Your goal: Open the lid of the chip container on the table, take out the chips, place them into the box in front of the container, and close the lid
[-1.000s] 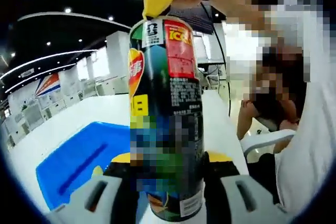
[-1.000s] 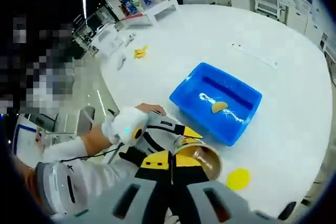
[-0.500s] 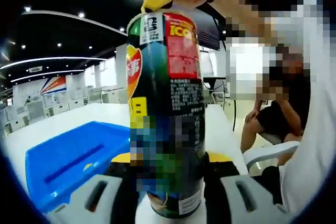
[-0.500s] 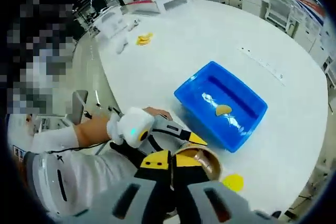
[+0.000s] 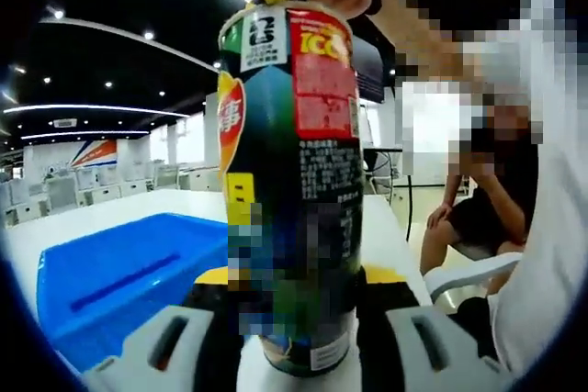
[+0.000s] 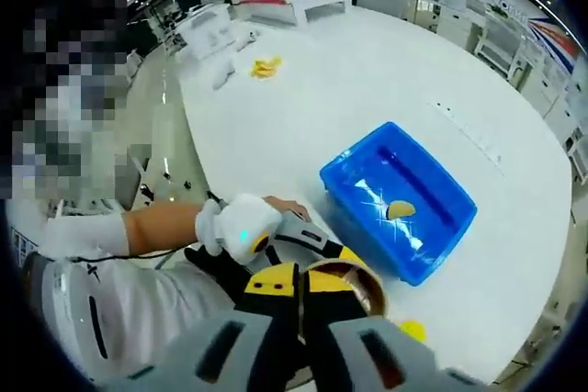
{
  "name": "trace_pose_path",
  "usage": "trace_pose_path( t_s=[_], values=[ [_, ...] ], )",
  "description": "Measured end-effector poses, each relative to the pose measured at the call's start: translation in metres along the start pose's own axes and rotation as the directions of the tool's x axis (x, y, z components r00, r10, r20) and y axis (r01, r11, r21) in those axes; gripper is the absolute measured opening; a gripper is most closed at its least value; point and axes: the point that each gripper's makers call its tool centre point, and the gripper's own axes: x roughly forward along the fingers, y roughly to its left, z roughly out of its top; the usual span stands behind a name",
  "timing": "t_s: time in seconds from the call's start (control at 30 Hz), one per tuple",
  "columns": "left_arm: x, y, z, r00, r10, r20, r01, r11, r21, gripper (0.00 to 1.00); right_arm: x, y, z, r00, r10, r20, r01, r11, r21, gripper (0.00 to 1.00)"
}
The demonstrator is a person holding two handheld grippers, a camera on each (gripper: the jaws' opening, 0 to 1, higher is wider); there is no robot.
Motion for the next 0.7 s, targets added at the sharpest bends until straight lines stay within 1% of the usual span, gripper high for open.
trace_pose_path(
  t_s=[0.13, 0.17, 0.2, 0.23, 0.3, 0.33, 0.37, 0.4, 0.43, 0.5, 0.53, 0.57, 0.63, 0.67, 0.7],
  values=[
    [0.001, -0.001, 0.0, 1.0, -0.003, 0.006, 0.003, 1.0, -0.001, 0.49, -0.002, 0.0, -0.002, 1.0, 0.008, 0.029, -0.007, 0.999, -0.031, 0.03],
    [0.001, -0.001, 0.0, 1.0, -0.003, 0.008, 0.003, 1.0, 0.0, 0.49, -0.003, 0.0, -0.002, 0.999, 0.01, 0.037, -0.009, 0.999, -0.048, 0.03],
    [0.001, -0.001, 0.0, 1.0, -0.003, 0.008, 0.003, 1.0, 0.001, 0.49, -0.004, -0.002, 0.0, 0.998, 0.01, 0.064, -0.004, 0.996, -0.09, 0.03],
    [0.001, -0.001, 0.0, 1.0, -0.002, 0.006, 0.002, 1.0, -0.001, 0.49, -0.006, 0.0, -0.002, 0.997, 0.018, 0.072, -0.012, 0.997, -0.082, 0.04],
    [0.001, -0.002, -0.001, 1.0, -0.003, 0.005, 0.003, 1.0, -0.001, 0.49, -0.009, 0.001, -0.003, 0.995, 0.027, 0.097, -0.017, 0.994, -0.104, 0.03],
    [0.001, -0.002, -0.001, 1.0, -0.005, 0.004, 0.005, 1.0, -0.001, 0.49, -0.012, 0.001, -0.004, 0.995, 0.029, 0.1, -0.018, 0.994, -0.108, 0.03],
    [0.001, -0.002, -0.001, 1.0, -0.007, 0.002, 0.007, 1.0, 0.0, 0.49, -0.014, 0.001, -0.001, 0.991, 0.026, 0.13, -0.01, 0.992, -0.124, 0.01],
    [0.002, -0.002, -0.001, 1.0, -0.007, 0.0, 0.007, 1.0, 0.002, 0.49, -0.016, 0.001, 0.0, 0.99, 0.024, 0.138, -0.006, 0.992, -0.128, 0.01],
    [0.002, -0.002, -0.001, 1.0, -0.008, -0.002, 0.008, 1.0, 0.003, 0.49, -0.022, 0.003, 0.004, 0.984, 0.035, 0.177, -0.008, 0.989, -0.15, 0.01],
    [0.002, -0.002, -0.002, 1.0, -0.008, -0.003, 0.008, 1.0, 0.002, 0.49, -0.035, 0.002, 0.012, 0.969, 0.042, 0.244, -0.004, 0.988, -0.154, 0.01],
    [0.002, -0.002, -0.002, 1.0, -0.008, -0.004, 0.008, 1.0, 0.001, 0.49, -0.046, 0.001, 0.02, 0.947, 0.044, 0.318, 0.01, 0.986, -0.164, 0.01],
    [0.002, -0.002, -0.002, 1.0, -0.009, -0.004, 0.009, 1.0, 0.0, 0.49, -0.054, -0.003, 0.024, 0.93, 0.042, 0.365, 0.024, 0.984, -0.175, 0.02],
    [0.002, -0.002, -0.002, 1.0, -0.009, -0.004, 0.009, 1.0, 0.0, 0.49, -0.076, -0.012, 0.035, 0.861, 0.039, 0.507, 0.087, 0.971, -0.223, 0.07],
    [0.002, -0.002, -0.002, 1.0, -0.009, -0.003, 0.009, 1.0, -0.002, 0.49, -0.088, -0.016, 0.037, 0.811, 0.045, 0.583, 0.13, 0.958, -0.255, 0.12],
    [0.002, -0.002, -0.002, 1.0, -0.009, -0.003, 0.009, 1.0, -0.003, 0.49, -0.093, -0.017, 0.035, 0.781, 0.053, 0.623, 0.161, 0.945, -0.283, 0.19]
  ],
)
